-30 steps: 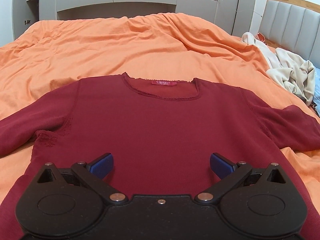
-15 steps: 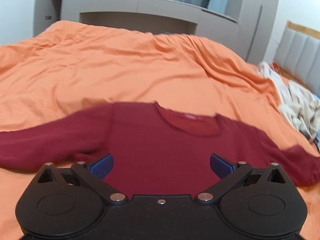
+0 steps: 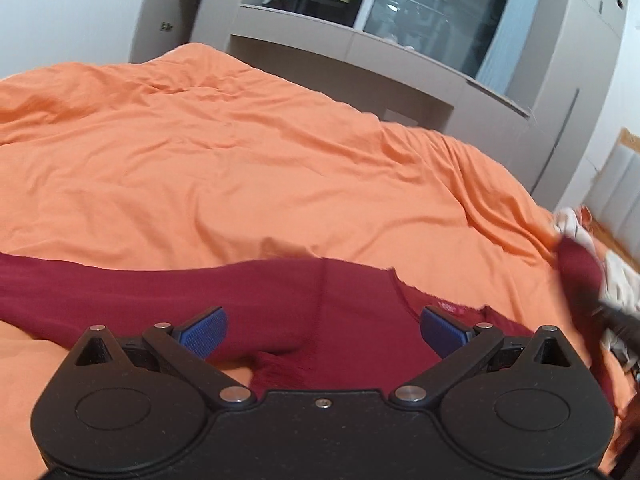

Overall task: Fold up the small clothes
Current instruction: 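Grasp the sleeve cuff with the right gripper and lift it, then fold the held sleeve across the shirt body and open the right gripper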

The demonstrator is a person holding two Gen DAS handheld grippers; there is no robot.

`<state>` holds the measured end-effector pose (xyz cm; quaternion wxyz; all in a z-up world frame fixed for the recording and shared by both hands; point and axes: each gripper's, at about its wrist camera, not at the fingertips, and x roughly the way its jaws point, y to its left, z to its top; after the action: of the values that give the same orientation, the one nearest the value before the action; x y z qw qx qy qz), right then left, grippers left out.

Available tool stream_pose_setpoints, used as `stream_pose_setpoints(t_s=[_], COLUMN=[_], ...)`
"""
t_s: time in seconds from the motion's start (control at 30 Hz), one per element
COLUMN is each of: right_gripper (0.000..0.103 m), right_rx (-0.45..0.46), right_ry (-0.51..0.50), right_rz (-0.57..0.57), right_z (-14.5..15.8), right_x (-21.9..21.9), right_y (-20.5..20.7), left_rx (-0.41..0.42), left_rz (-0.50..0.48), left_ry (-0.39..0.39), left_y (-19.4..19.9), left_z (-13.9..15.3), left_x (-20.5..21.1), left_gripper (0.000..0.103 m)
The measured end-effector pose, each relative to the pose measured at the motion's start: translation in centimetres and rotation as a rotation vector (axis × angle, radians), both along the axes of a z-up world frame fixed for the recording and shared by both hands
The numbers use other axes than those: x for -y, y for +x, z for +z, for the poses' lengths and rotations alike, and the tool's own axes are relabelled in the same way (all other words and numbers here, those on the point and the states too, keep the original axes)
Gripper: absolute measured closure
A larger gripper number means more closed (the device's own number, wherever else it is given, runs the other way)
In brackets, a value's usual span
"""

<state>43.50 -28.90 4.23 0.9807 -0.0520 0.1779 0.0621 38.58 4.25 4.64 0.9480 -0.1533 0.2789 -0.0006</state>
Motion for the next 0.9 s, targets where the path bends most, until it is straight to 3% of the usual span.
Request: stream_pose_setpoints(t_s=[0.13, 0.27, 0.37, 0.43, 0.5, 0.53, 0.73, 0.9], right_gripper=[0.095, 0.094, 0.085, 0.05, 0.03, 0.025, 0.004, 0.003], right_rx=[-0.059, -0.084, -0.12, -0.147, -0.154, -0.153, -0.136, -0.14], right_ry=[-0.116, -0.224, -0.27, -0.249, -0.215, -0.198, -0.082, 0.044], right_rz=[0.165, 0.287, 0.337, 0.363, 0.376, 0.377, 0.232, -0.009], right_z=[-3.1, -5.1, -5.6, -5.6, -5.2, -4.8, -2.5, -2.3], right_x=[-6.0, -9.0, -9.9, -10.0, -9.0, -8.2, -1.4, 6.1], right_y=[-0.8, -2.8, -3.4, -4.2, -5.0, -5.4, -5.6, -4.8], left_rx=[0.002, -0.009, -0.017, -0.025, -0.033, -0.036, -0.04, -0.11], left_rz=[0.013, 0.013, 0.016, 0.016, 0.009, -0.001, -0.077, -0.123], left_ry=[-0.014, -0.032, -0.037, -0.04, -0.043, -0.044, -0.026, 0.056], left_y=[-0.2, 0.2, 0.7, 1.0, 1.3, 1.4, 2.0, 2.7], left_z=[0.0, -0.3, -0.7, -1.0, -1.3, -1.4, -2.5, -4.3], left_x=[-1.0, -1.2, -1.1, -0.9, -0.6, -0.4, 2.0, 4.9], left_gripper=[0.001, 0.001, 0.001, 0.001, 0.001, 0.001, 0.001, 0.001])
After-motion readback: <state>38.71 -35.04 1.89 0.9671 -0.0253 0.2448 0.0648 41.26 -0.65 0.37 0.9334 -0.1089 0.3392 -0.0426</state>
